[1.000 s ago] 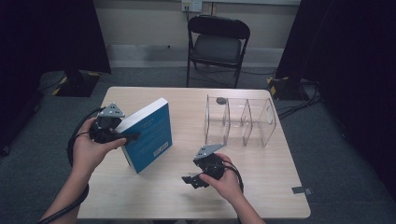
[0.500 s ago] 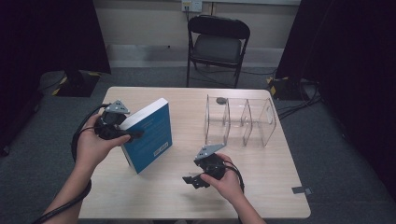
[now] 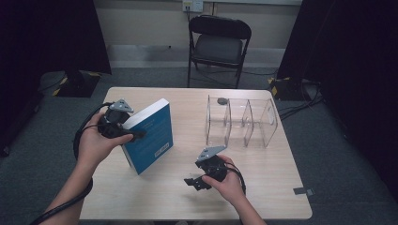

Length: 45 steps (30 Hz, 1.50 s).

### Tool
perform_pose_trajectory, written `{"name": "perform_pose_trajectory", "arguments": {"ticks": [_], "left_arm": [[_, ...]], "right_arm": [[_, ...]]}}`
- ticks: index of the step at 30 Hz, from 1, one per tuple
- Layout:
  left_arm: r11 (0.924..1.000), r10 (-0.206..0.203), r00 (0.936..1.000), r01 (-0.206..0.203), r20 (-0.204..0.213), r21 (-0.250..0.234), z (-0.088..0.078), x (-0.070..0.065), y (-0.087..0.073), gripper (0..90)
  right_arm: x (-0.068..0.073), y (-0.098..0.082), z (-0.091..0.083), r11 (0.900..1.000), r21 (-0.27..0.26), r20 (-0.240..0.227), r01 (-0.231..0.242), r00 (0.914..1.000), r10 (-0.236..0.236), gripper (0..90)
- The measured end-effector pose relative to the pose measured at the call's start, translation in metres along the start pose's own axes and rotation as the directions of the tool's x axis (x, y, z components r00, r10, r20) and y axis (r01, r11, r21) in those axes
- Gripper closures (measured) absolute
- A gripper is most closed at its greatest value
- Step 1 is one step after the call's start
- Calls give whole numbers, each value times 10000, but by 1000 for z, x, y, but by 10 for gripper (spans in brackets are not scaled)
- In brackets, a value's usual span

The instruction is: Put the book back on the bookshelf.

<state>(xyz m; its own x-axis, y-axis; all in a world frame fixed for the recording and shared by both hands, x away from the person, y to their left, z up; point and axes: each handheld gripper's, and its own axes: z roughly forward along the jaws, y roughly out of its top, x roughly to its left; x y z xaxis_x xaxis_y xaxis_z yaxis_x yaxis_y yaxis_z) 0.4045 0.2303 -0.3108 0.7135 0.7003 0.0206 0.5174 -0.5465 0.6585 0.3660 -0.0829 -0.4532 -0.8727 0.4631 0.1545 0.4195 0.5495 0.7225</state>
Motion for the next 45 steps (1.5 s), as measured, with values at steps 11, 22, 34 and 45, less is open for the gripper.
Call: {"name": "perform_pose_trajectory", "arguments": {"ticks": [11,22,34,45], "left_arm": [[9988,-347,9994,348,-53,359,1,1,2,457],[9923,-165,9999,164,-5,1226,2,-4,7,562],[9962,-252,9994,230,254,839,0,-7,6,602],[9953,175,9962,-255,856,938,-5,-19,13,610]], "right_arm": [[4,-4,6,9999,-114,-117,-43,9999,42,185],[6,-6,9,9995,-296,-141,-90,9999,86,188],[5,-10,7,9995,-304,-68,99,9999,-101,190],[0,-13,7,9993,-363,-81,-26,10000,23,190]]}}
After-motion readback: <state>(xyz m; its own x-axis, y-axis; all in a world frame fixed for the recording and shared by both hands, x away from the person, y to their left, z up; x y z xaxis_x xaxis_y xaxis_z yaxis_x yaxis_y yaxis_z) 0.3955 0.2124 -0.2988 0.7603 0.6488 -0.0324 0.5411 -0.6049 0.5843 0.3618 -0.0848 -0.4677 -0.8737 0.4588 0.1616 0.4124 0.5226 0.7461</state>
